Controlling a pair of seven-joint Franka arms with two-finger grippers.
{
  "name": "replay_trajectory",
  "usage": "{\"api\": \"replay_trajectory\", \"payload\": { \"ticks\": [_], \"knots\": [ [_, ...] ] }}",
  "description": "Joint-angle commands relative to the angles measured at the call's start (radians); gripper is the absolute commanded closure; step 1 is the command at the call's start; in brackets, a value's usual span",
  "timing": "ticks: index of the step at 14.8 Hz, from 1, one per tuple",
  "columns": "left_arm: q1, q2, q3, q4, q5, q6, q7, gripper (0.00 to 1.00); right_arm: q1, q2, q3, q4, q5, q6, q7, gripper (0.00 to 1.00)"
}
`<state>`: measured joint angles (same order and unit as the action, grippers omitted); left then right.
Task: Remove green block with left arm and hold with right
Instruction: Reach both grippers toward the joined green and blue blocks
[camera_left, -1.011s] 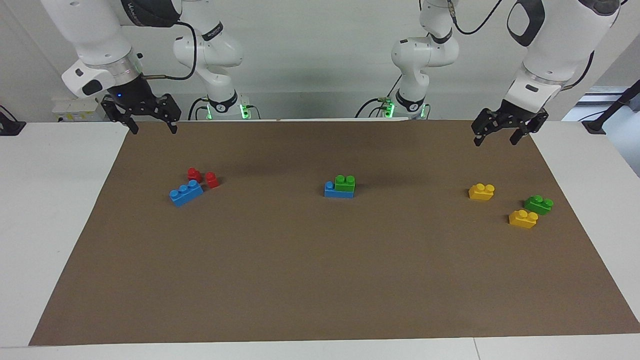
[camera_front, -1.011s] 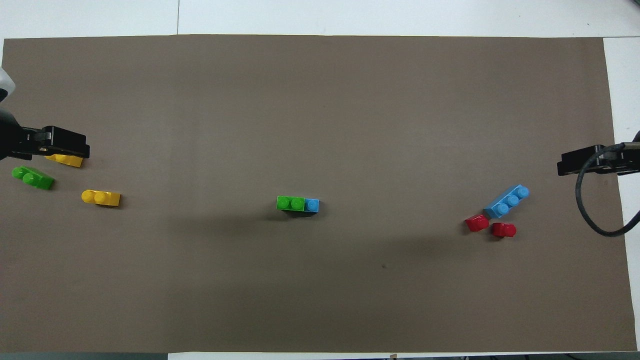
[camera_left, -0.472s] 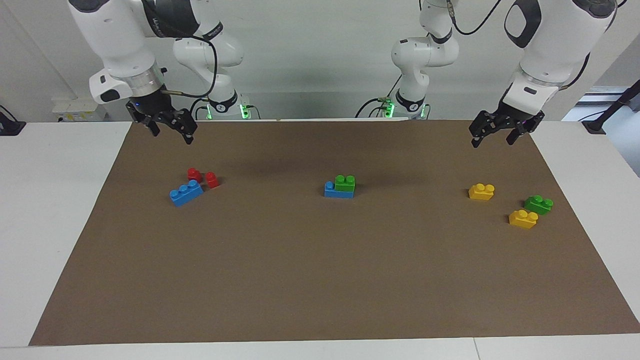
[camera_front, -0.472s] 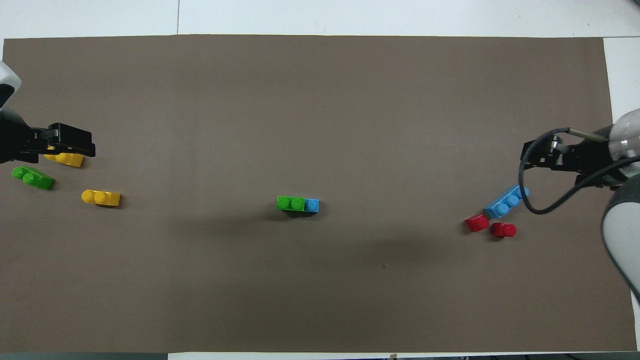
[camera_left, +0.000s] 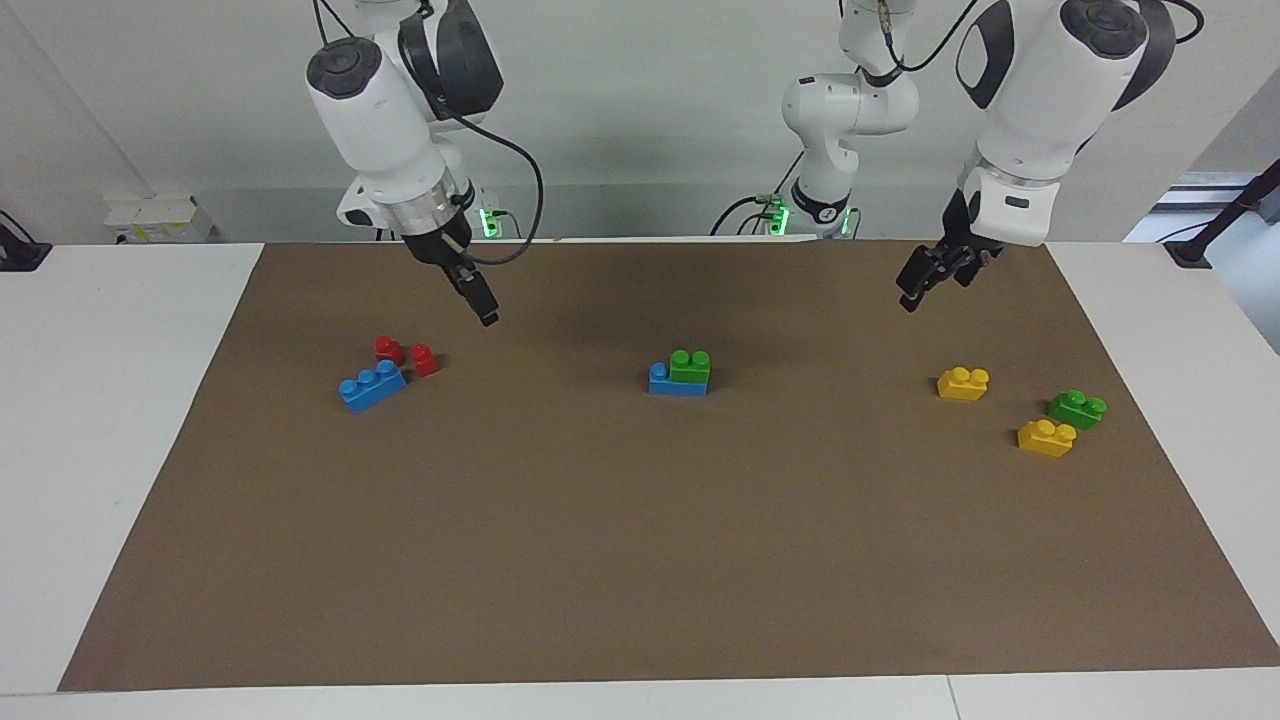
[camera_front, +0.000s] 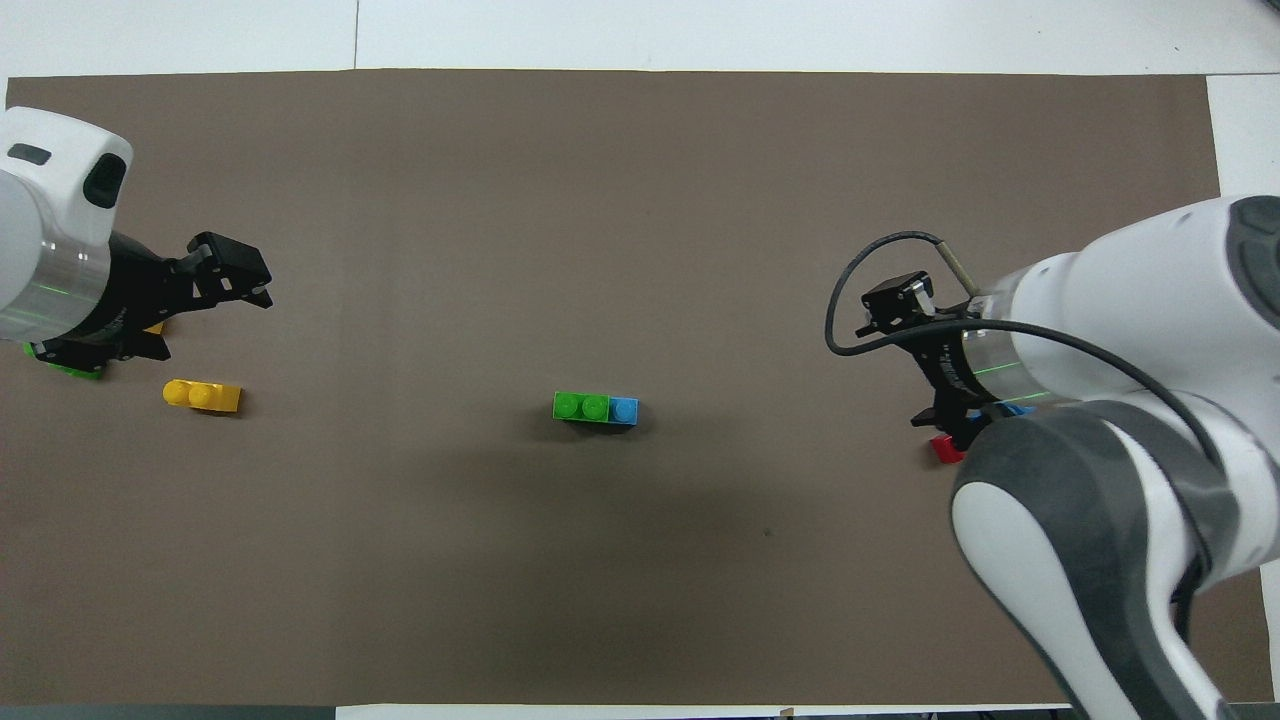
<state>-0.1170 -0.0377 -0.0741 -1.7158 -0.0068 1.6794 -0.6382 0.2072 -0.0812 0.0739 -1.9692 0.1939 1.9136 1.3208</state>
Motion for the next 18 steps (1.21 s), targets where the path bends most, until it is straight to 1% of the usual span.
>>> {"api": "replay_trajectory", "payload": {
  "ticks": [1, 3, 5, 7, 9, 11, 13, 16, 18],
  "knots": [
    [-0.055, -0.065, 0.011, -0.102, -0.016, 0.051, -0.214, 0.0, 0.044, 0.043, -0.003, -0.049, 0.099, 0.108, 0.171, 0.0],
    [-0.105, -0.09, 0.011, -0.154, -0.016, 0.098, -0.427, 0.0, 0.073, 0.079, -0.002, -0.059, 0.188, 0.172, 0.26, 0.0],
    [-0.156, -0.122, 0.011, -0.22, -0.016, 0.158, -0.681, 0.0, 0.104, 0.095, -0.002, -0.094, 0.254, 0.261, 0.339, 0.0],
    [-0.19, -0.143, 0.01, -0.267, -0.016, 0.213, -0.844, 0.0, 0.147, 0.116, -0.002, -0.123, 0.298, 0.335, 0.373, 0.0],
    [-0.231, -0.154, 0.01, -0.297, -0.016, 0.221, -0.964, 0.0, 0.199, 0.153, -0.003, -0.143, 0.328, 0.41, 0.402, 0.0],
    [-0.277, -0.154, 0.01, -0.324, -0.016, 0.246, -1.092, 0.0, 0.25, 0.176, -0.002, -0.172, 0.343, 0.504, 0.413, 0.0],
    [-0.317, -0.148, 0.011, -0.363, -0.016, 0.313, -1.22, 0.0, 0.279, 0.207, -0.002, -0.178, 0.375, 0.571, 0.414, 0.0],
    [-0.375, -0.101, 0.011, -0.401, -0.016, 0.391, -1.334, 0.0, 0.32, 0.264, -0.002, -0.177, 0.381, 0.648, 0.413, 0.0],
    [-0.403, -0.067, 0.011, -0.412, -0.016, 0.446, -1.405, 0.0, 0.328, 0.299, -0.002, -0.175, 0.381, 0.682, 0.41, 0.0]
  ]
}}
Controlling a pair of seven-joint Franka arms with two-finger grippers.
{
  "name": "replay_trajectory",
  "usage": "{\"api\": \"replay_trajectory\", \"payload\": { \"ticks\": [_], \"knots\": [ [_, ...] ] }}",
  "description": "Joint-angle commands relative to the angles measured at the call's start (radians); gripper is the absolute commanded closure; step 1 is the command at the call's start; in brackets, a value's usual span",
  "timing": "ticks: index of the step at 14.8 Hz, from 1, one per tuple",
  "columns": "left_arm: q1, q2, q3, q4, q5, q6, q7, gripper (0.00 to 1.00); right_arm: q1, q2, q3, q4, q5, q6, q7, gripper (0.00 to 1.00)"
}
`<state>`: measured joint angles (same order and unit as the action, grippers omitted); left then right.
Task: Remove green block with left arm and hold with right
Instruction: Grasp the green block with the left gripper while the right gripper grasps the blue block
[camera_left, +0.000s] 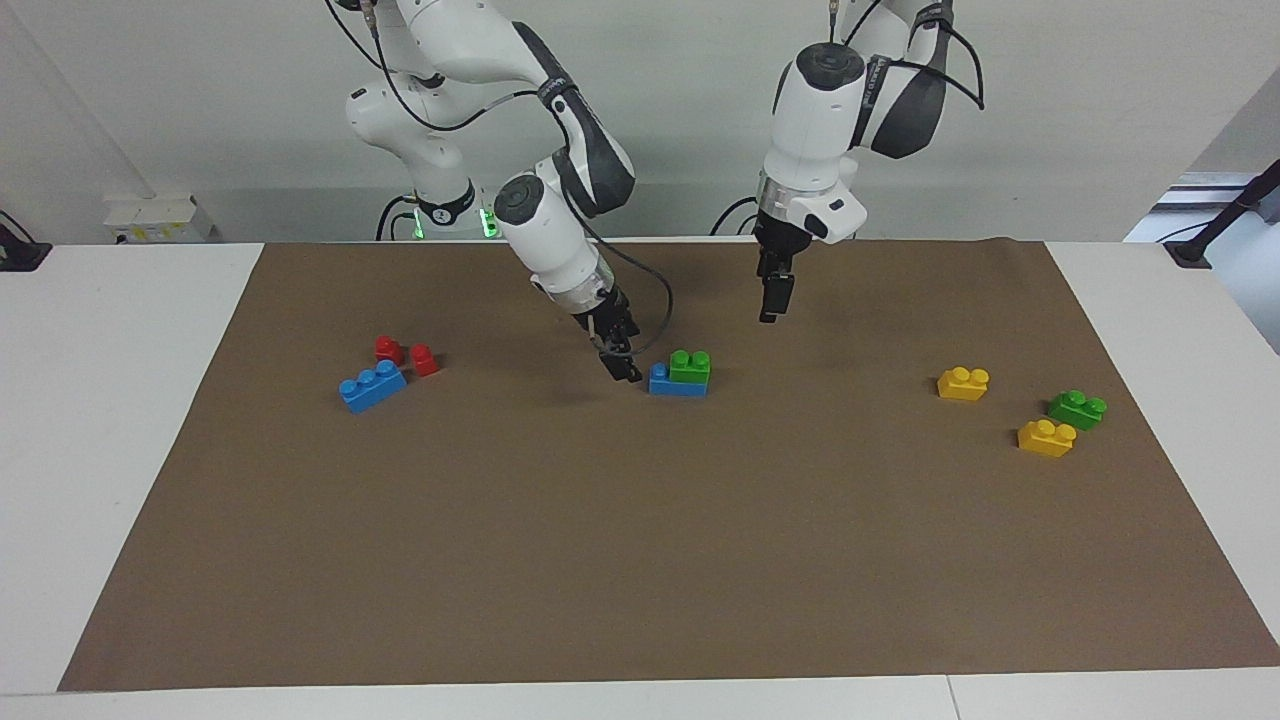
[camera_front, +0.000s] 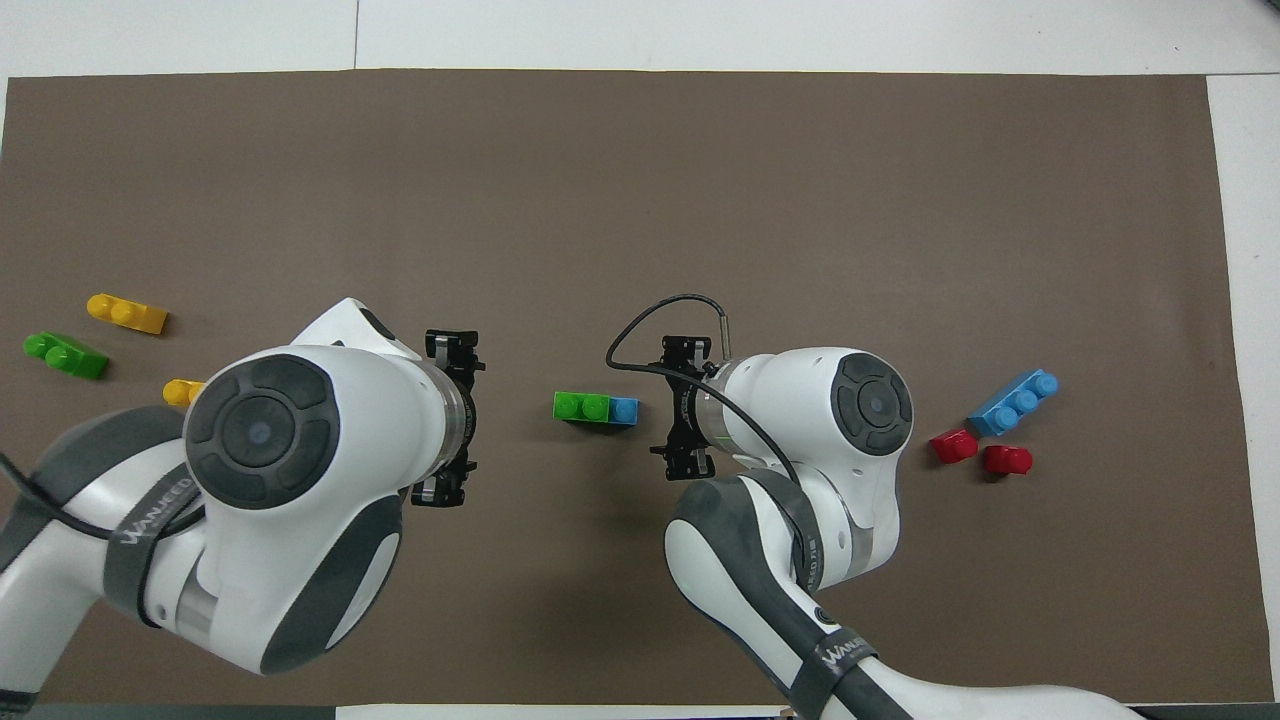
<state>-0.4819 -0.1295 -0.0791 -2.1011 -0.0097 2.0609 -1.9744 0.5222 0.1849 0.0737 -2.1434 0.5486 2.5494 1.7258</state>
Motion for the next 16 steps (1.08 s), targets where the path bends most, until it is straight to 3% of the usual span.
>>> {"api": "replay_trajectory", "payload": {
  "ticks": [1, 9, 13, 16],
  "knots": [
    [-0.049, 0.034, 0.016, -0.034, -0.013, 0.086, -0.096, 0.0, 0.021, 0.048, -0.002, 0.002, 0.031, 0.06, 0.005, 0.0],
    [-0.096, 0.151, 0.016, -0.065, -0.013, 0.278, -0.242, 0.0, 0.076, 0.113, -0.002, 0.016, 0.103, 0.164, 0.003, 0.0],
    [-0.103, 0.177, 0.018, -0.059, -0.01, 0.289, -0.27, 0.0, 0.088, 0.134, -0.002, 0.014, 0.105, 0.201, 0.003, 0.02],
    [-0.101, 0.182, 0.019, -0.06, -0.01, 0.311, -0.274, 0.0, 0.09, 0.136, -0.002, 0.014, 0.105, 0.203, 0.003, 0.1]
  ]
}}
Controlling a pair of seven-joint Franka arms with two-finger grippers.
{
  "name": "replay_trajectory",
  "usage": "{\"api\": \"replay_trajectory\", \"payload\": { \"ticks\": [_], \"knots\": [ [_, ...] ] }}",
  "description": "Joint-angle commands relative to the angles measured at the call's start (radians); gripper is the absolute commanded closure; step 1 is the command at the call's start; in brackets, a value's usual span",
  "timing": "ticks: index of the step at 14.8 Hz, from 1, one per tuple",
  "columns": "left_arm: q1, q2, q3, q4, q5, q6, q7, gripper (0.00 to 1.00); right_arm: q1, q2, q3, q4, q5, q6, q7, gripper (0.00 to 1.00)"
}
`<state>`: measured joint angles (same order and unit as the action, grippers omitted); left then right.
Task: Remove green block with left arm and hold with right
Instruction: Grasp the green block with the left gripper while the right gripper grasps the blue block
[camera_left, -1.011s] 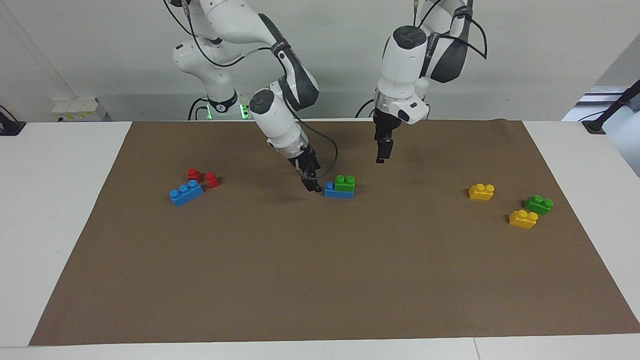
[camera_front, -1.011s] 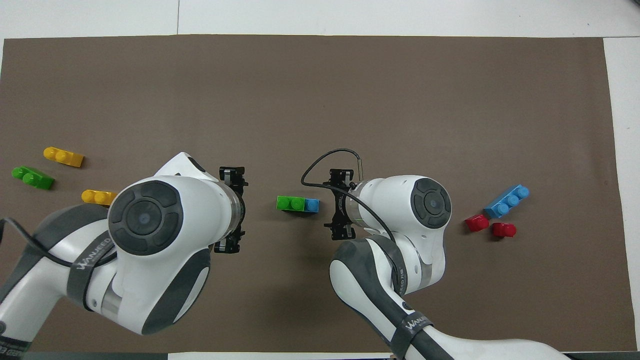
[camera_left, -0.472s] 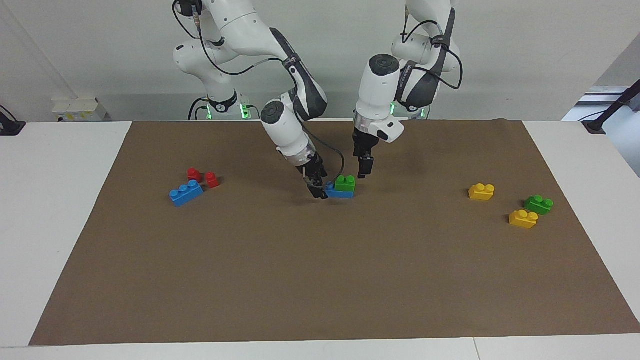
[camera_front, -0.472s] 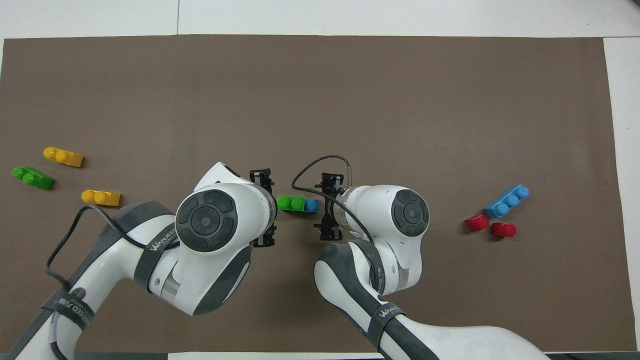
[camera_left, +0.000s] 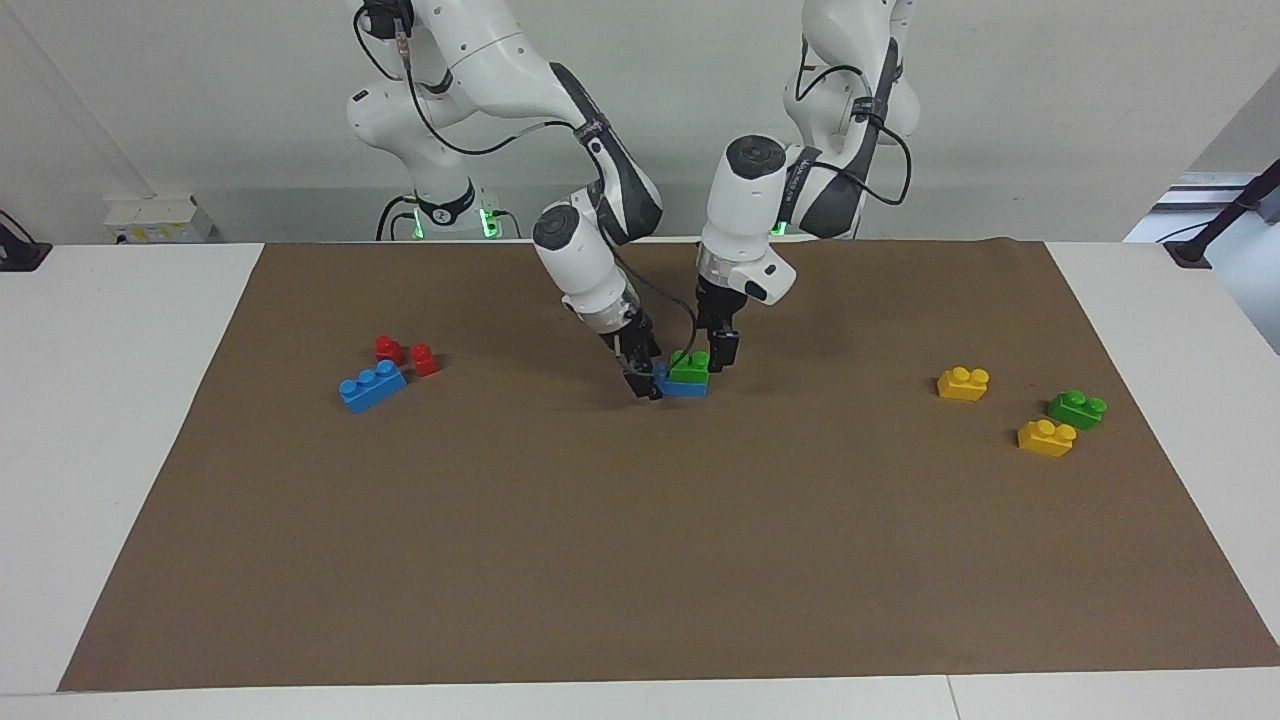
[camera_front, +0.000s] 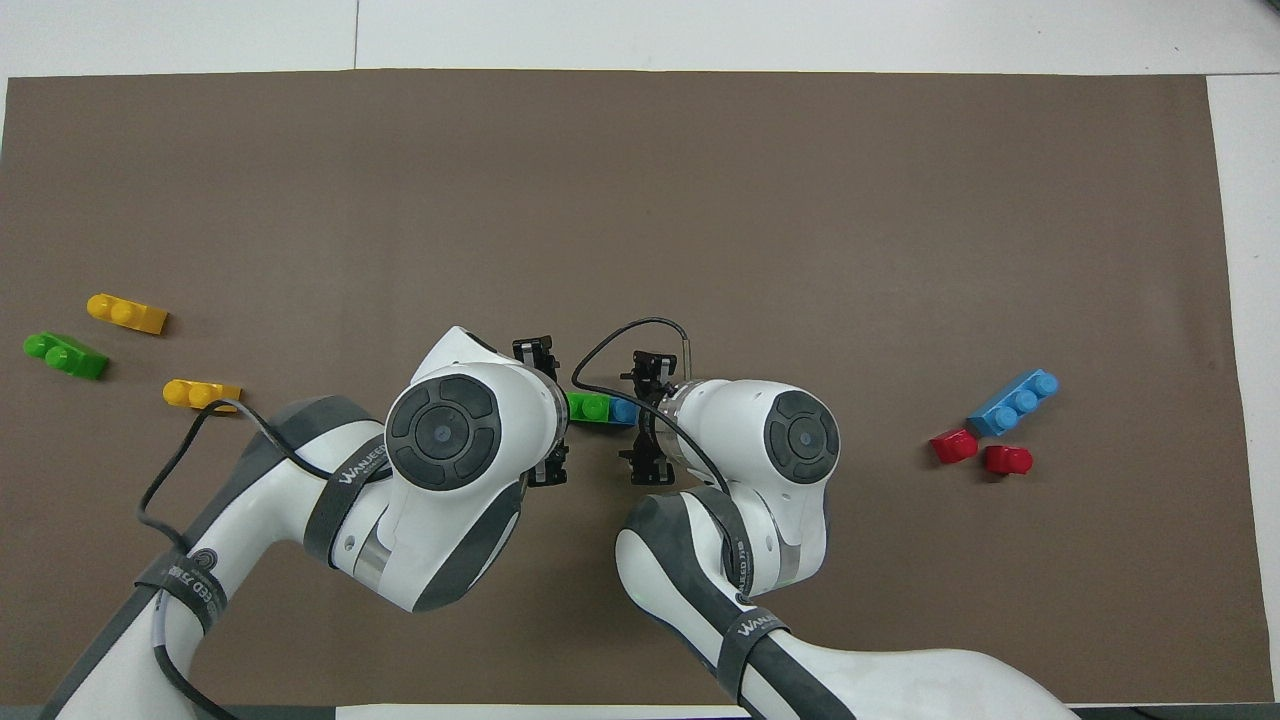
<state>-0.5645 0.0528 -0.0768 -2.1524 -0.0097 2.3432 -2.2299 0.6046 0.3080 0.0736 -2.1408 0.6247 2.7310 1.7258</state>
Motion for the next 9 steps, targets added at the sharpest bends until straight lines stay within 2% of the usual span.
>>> {"api": "replay_trajectory", "payload": {
  "ticks": [1, 2, 5, 6, 9],
  "knots": [
    [-0.018, 0.011, 0.017, -0.009, -0.01, 0.039, -0.023, 0.0, 0.007, 0.013, -0.001, 0.012, 0.029, 0.021, 0.003, 0.18],
    [-0.018, 0.013, 0.017, -0.009, -0.01, 0.044, -0.027, 0.0, 0.007, 0.013, -0.001, 0.012, 0.029, 0.021, 0.003, 0.32],
    [-0.018, 0.018, 0.017, -0.012, -0.01, 0.056, -0.028, 0.0, 0.007, 0.013, -0.001, 0.012, 0.029, 0.021, 0.003, 0.92],
    [-0.018, 0.018, 0.017, -0.014, -0.01, 0.058, -0.028, 0.0, 0.007, 0.013, -0.001, 0.012, 0.029, 0.019, 0.003, 1.0],
    [-0.018, 0.03, 0.017, -0.014, -0.01, 0.071, -0.03, 0.0, 0.007, 0.013, -0.001, 0.012, 0.029, 0.019, 0.003, 1.0]
  ]
}}
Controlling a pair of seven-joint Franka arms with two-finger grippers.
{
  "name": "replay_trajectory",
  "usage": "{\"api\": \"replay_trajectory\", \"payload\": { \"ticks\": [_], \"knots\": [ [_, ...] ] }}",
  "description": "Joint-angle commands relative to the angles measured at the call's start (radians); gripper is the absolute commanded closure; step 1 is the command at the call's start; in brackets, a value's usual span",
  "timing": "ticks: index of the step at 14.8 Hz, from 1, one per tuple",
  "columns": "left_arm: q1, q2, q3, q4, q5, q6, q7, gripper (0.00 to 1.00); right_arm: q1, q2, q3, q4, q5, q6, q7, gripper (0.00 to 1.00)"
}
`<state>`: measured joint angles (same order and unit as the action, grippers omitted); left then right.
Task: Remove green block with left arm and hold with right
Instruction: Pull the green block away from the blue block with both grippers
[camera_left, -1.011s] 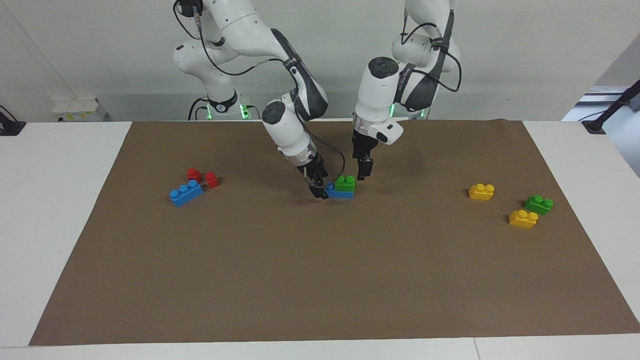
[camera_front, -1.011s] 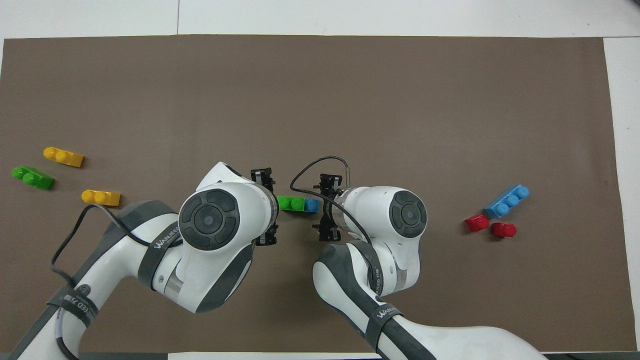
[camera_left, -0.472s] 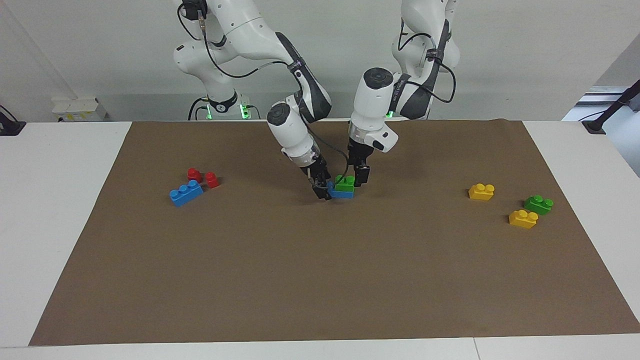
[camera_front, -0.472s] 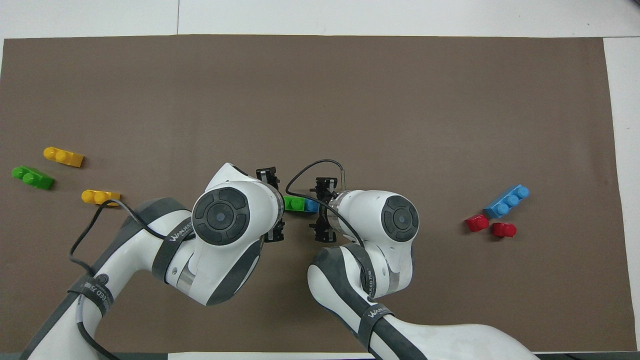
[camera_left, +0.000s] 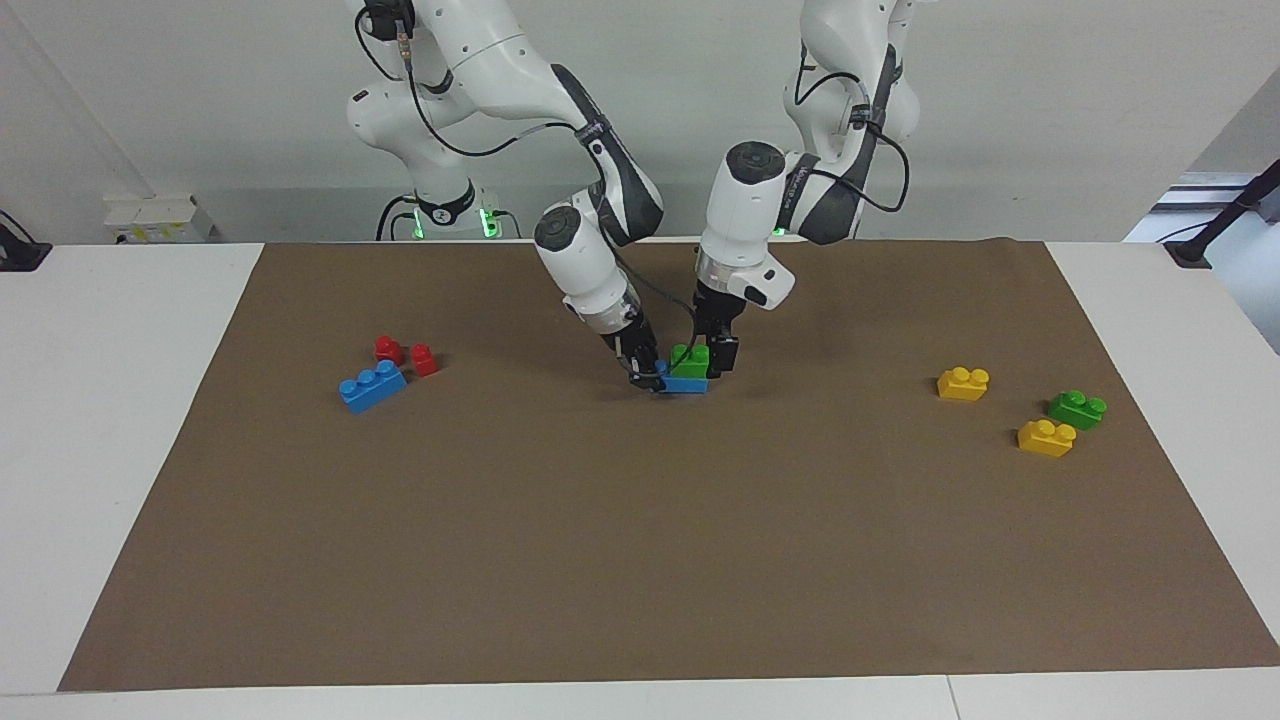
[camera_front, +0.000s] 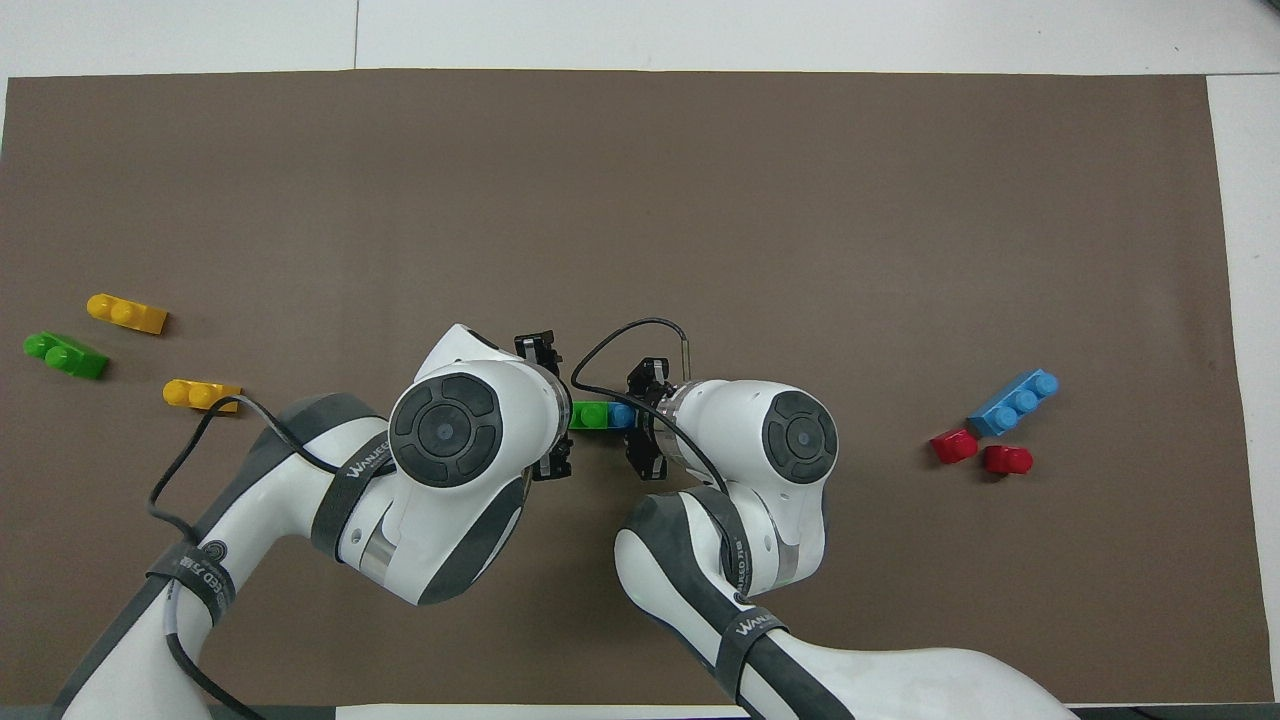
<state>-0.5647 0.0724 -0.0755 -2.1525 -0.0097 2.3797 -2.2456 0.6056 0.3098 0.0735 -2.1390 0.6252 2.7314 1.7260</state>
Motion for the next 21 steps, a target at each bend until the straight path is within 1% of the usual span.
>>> {"api": "replay_trajectory", "payload": {
  "ticks": [1, 8, 10, 12, 13, 14, 15, 16, 18, 21],
  "knots": [
    [-0.018, 0.018, 0.016, -0.013, -0.009, 0.041, -0.02, 0.0, 0.006, 0.011, -0.001, 0.01, 0.028, 0.019, 0.003, 1.0],
    [-0.037, 0.027, 0.017, -0.029, -0.006, 0.045, -0.025, 0.0, 0.008, 0.011, -0.001, 0.01, 0.028, 0.019, 0.003, 1.0],
    [-0.038, 0.049, 0.017, -0.029, -0.001, 0.061, -0.032, 0.0, 0.013, 0.011, -0.001, 0.01, 0.028, 0.021, 0.003, 1.0],
    [-0.038, 0.053, 0.017, -0.027, 0.0, 0.062, -0.031, 0.01, 0.013, 0.011, -0.001, 0.01, 0.028, 0.021, 0.003, 1.0],
    [-0.038, 0.055, 0.017, -0.024, 0.003, 0.059, -0.031, 0.11, 0.013, 0.011, -0.001, 0.01, 0.028, 0.021, 0.003, 1.0],
    [-0.038, 0.055, 0.017, -0.023, 0.022, 0.058, -0.031, 0.29, 0.013, 0.011, -0.001, 0.01, 0.028, 0.021, 0.003, 1.0],
    [-0.038, 0.056, 0.017, -0.02, 0.026, 0.056, -0.031, 0.52, 0.013, 0.011, -0.001, 0.01, 0.028, 0.021, 0.003, 1.0],
    [-0.038, 0.055, 0.016, -0.018, 0.031, 0.056, -0.008, 1.0, 0.013, 0.011, -0.001, 0.01, 0.028, 0.021, 0.003, 1.0],
    [-0.038, 0.053, 0.014, -0.017, 0.034, 0.061, 0.052, 1.0, 0.013, 0.011, -0.001, 0.01, 0.028, 0.021, 0.003, 1.0],
    [-0.032, 0.043, 0.013, -0.017, 0.034, 0.053, 0.055, 1.0, 0.013, 0.011, -0.001, 0.01, 0.028, 0.021, 0.003, 1.0]
  ]
}}
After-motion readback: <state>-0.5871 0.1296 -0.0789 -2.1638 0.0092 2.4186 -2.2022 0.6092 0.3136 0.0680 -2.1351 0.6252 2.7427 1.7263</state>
